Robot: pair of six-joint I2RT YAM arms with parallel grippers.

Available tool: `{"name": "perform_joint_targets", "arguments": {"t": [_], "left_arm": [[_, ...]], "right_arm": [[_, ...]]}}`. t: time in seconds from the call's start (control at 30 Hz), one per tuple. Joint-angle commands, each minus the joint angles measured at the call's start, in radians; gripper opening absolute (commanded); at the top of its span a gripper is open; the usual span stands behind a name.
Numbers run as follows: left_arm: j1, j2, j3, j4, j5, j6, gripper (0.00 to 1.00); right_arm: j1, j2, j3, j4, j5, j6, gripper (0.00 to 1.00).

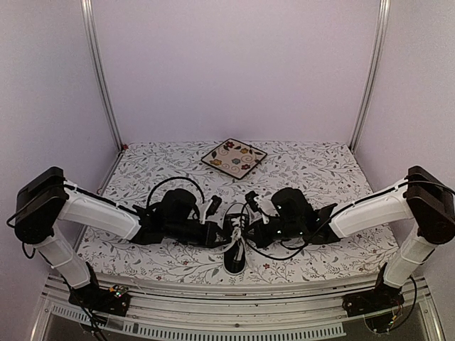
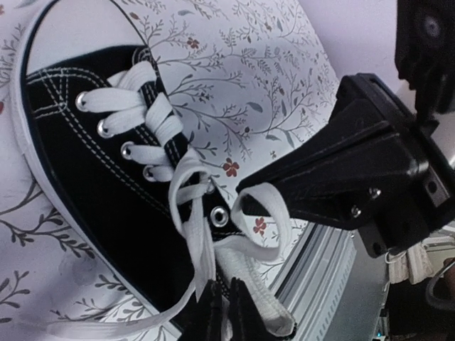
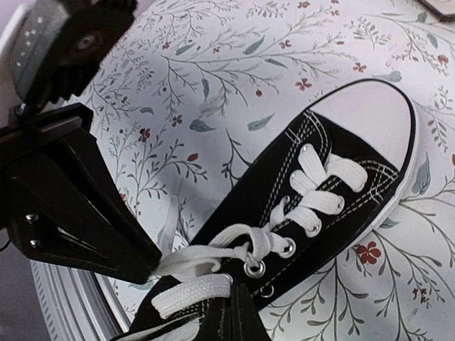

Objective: Tie the shoes

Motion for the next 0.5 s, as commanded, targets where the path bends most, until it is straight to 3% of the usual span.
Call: {"name": "perform_joint_targets", "arguments": {"t": [0.0,0.17,0.33,0.47], "left_arm": [[-0.031,-0.056,-0.063,-0.016,-0.055,-0.023,0.13],[-0.039,-0.168,-0.104,-0.1,-0.11,-0.017,0.29],[-0.017,-0.257,-0.071,-0.216,-0.193,0.035,0.55],[0.022,-0.204,-0.016,-0.216,-0.168,0.066,0.58]], "right_arm": [[-0.005,0.024,0.02,-0.062,0.003,-0.009,0.02],[-0.006,0.012,0.008,-0.077,0.0,-0.003,0.02],[-0.006,0.011,-0.001,-0.078,-0.007,0.004,0.02],[-0.005,0.015,-0.003,-0.078,-0.008,0.01,0.02]]}}
